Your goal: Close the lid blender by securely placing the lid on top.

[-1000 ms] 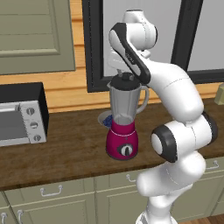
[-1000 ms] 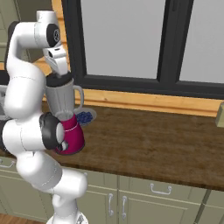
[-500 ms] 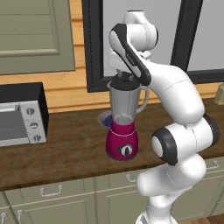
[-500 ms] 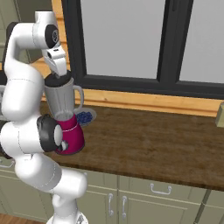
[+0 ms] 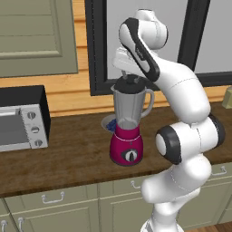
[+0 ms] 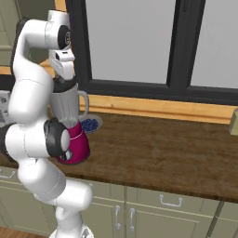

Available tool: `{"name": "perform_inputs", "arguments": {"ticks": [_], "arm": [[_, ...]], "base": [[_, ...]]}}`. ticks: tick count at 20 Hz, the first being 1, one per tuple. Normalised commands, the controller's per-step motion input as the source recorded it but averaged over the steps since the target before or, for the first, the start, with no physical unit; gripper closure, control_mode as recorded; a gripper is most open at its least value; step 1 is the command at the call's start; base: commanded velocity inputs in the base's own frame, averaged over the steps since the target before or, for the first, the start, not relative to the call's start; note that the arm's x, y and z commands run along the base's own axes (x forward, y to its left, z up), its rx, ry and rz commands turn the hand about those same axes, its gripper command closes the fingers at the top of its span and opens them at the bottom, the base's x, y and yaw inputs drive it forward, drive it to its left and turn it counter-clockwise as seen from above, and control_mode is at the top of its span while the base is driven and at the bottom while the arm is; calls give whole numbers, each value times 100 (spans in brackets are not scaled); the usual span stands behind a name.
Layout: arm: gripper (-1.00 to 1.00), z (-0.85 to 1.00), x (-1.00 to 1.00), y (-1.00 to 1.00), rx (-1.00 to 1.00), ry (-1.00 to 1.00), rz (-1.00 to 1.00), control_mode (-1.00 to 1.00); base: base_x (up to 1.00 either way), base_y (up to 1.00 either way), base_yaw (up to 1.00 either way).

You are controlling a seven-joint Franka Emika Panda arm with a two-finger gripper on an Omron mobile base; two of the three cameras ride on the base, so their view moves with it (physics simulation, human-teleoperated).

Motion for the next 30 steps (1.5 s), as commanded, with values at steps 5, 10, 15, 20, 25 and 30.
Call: {"name": "perform_inputs", "arguments": {"ticks": [5, 10, 15, 20, 25, 30], "arm": [[100, 0, 5, -1, 13, 14, 0, -100], [100, 0, -3, 3, 12, 7, 0, -100], [100, -23, -9, 5, 4, 0, 0, -100], [100, -50, -19, 0, -2, 0, 0, -100], [-100, -11, -3, 0, 0, 0, 0, -100], [-100, 5, 0, 0, 3, 0, 0, -100]], "base": [[0, 0, 0], [0, 0, 0], [0, 0, 0], [0, 0, 0], [0, 0, 0], [0, 0, 0]]}}
